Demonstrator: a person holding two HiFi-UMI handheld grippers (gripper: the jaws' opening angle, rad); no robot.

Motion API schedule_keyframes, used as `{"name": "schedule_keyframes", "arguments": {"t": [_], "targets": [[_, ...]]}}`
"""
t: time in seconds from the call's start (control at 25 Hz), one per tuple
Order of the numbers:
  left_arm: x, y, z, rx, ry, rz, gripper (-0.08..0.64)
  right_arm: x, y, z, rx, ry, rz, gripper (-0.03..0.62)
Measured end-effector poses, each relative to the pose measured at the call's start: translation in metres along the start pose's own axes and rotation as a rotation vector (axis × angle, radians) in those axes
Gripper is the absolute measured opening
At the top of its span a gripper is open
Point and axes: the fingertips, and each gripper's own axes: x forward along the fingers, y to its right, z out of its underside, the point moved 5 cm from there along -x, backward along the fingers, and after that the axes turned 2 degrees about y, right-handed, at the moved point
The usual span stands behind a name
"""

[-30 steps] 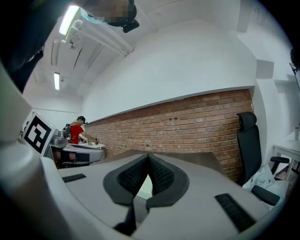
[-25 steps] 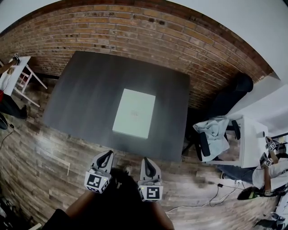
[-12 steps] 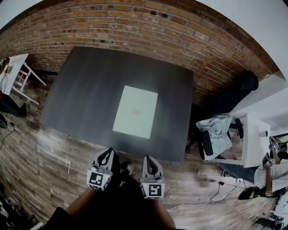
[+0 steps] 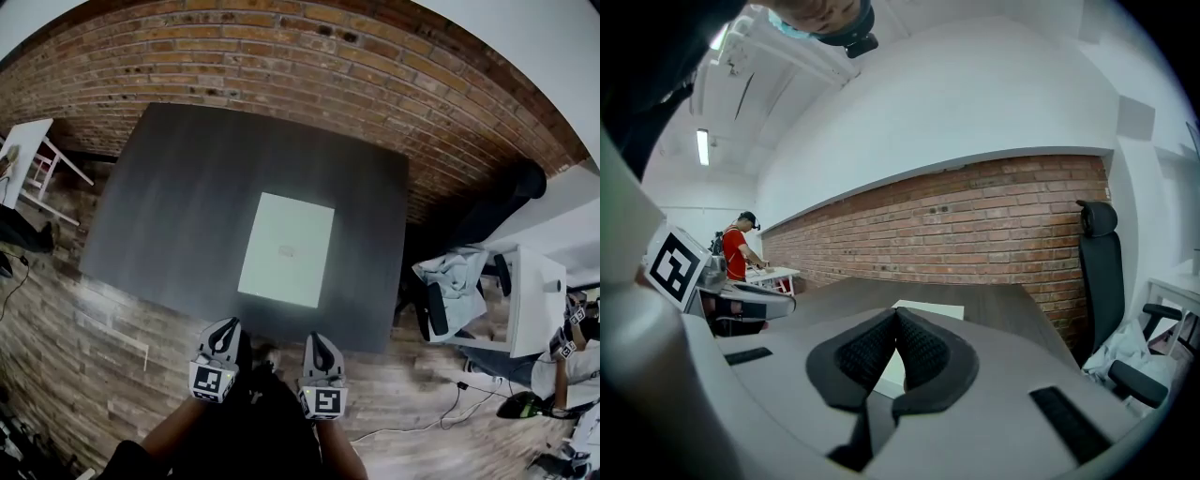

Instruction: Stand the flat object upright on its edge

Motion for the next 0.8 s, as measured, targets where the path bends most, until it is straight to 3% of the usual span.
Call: {"name": "schedule_keyframes", "arguments": {"t": [0.48, 0.8], "targets": [[0.038, -0.021, 0.042, 0.016, -0.069, 0.027, 0.041, 0.037, 0.009, 0.031, 0.051, -0.018, 0.029, 0.025], [0.061, -0.029, 0.073, 0.033, -0.134, 0.045, 0.043, 0.047, 0.020, 0.064, 0.030, -0.085, 0.020, 0.025]]}}
